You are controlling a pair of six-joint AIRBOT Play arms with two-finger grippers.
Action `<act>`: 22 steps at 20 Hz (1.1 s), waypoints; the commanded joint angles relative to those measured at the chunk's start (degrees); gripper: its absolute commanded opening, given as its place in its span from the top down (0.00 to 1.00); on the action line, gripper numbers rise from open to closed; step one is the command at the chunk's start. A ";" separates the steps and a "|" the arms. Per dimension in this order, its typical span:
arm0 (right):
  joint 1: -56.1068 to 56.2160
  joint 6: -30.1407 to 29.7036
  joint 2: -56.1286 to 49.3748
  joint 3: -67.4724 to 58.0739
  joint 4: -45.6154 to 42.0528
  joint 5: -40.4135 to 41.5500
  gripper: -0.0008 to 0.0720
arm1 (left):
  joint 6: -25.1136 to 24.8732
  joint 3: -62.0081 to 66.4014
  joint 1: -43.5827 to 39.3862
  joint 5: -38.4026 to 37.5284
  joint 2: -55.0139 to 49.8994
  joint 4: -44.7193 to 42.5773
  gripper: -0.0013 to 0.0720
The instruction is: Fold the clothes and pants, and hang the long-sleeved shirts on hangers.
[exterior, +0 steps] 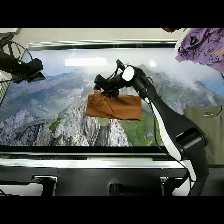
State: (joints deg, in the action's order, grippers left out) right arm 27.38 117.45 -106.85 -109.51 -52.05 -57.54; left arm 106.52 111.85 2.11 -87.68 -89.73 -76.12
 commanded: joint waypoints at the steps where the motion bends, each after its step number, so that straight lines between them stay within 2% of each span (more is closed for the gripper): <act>1: -1.38 -4.90 2.73 -0.24 4.55 2.38 0.24 | 0.61 0.00 0.02 0.09 -0.02 -0.02 0.96; 4: -6.64 -6.84 7.13 -0.28 4.90 -1.92 0.24 | 0.61 0.00 0.02 0.07 -0.02 -0.02 0.96; 9: -24.96 -19.52 10.78 -0.02 4.39 -20.06 0.23 | 0.57 0.00 0.04 0.04 -0.02 -0.02 0.96; 11: -33.79 -23.63 10.78 3.78 4.98 -23.19 0.23 | 0.57 0.00 0.07 0.04 -0.02 -0.02 0.96; 14: -41.59 -30.51 10.75 16.79 11.72 -22.56 0.23 | 0.57 0.00 0.07 0.04 -0.02 -0.02 0.96; 17: -43.04 -37.79 9.75 29.70 15.80 -17.84 0.24 | 0.52 0.00 0.07 0.04 -0.02 -0.02 0.96; 22: -40.57 -44.48 3.43 36.44 20.39 -14.69 0.26 | 0.39 0.00 0.04 0.04 -0.02 -0.02 0.96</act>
State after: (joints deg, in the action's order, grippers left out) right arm -13.80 78.00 -100.44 -77.01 -34.76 -73.93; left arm 107.09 111.85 2.11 -87.64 -89.73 -76.12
